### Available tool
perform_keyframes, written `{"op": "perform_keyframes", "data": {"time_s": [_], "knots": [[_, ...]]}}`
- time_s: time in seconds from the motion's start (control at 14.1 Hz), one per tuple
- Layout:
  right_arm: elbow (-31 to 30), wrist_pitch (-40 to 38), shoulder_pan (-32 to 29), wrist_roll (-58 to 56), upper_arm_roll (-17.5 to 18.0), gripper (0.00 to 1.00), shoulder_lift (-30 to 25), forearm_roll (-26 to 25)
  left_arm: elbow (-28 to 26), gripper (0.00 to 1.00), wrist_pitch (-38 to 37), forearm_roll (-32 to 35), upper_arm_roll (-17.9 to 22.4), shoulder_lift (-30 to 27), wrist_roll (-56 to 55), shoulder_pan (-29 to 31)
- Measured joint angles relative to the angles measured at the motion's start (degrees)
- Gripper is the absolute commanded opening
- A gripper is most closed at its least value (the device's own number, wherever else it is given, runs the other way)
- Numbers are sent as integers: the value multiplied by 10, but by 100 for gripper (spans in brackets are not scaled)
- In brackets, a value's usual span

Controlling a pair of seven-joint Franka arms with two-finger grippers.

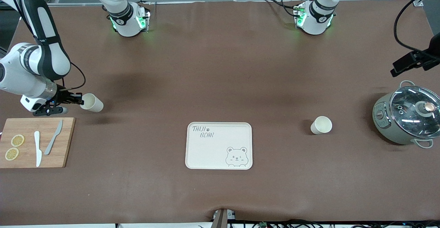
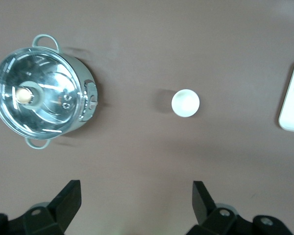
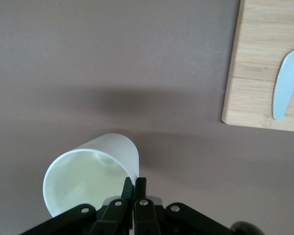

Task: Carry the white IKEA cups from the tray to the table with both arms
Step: 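Set the cup beside the cutting board and open the right gripper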

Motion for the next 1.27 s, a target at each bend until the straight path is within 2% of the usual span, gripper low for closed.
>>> {"op": "perform_keyframes", "data": {"time_s": [0.21,0.49,0.57,0.64,0.71,0.78,0.99,1.27], "knots": [[-9,0,-3,-3,0,0,10,0,-15,100,-9,0,9,-29,24,-1],[-15,11,-4,-3,0,0,26,0,-55,100,-9,0,-2,-60,24,-9],[-16,16,-4,-3,0,23,30,0,-61,100,-9,0,-3,-63,24,-9],[-16,18,-4,-3,-1,39,32,0,-65,100,-9,0,-3,-64,24,-9],[-16,18,-4,-3,-1,64,32,0,-67,100,-9,0,-3,-64,24,-9],[-17,18,-4,-3,0,94,33,0,-68,100,-8,0,-4,-64,24,-9],[-18,13,-4,-4,2,100,34,0,-71,100,-8,0,-20,-64,25,-9],[17,-49,-4,-5,5,100,30,0,-71,100,-8,0,-33,-64,25,-10]]}}
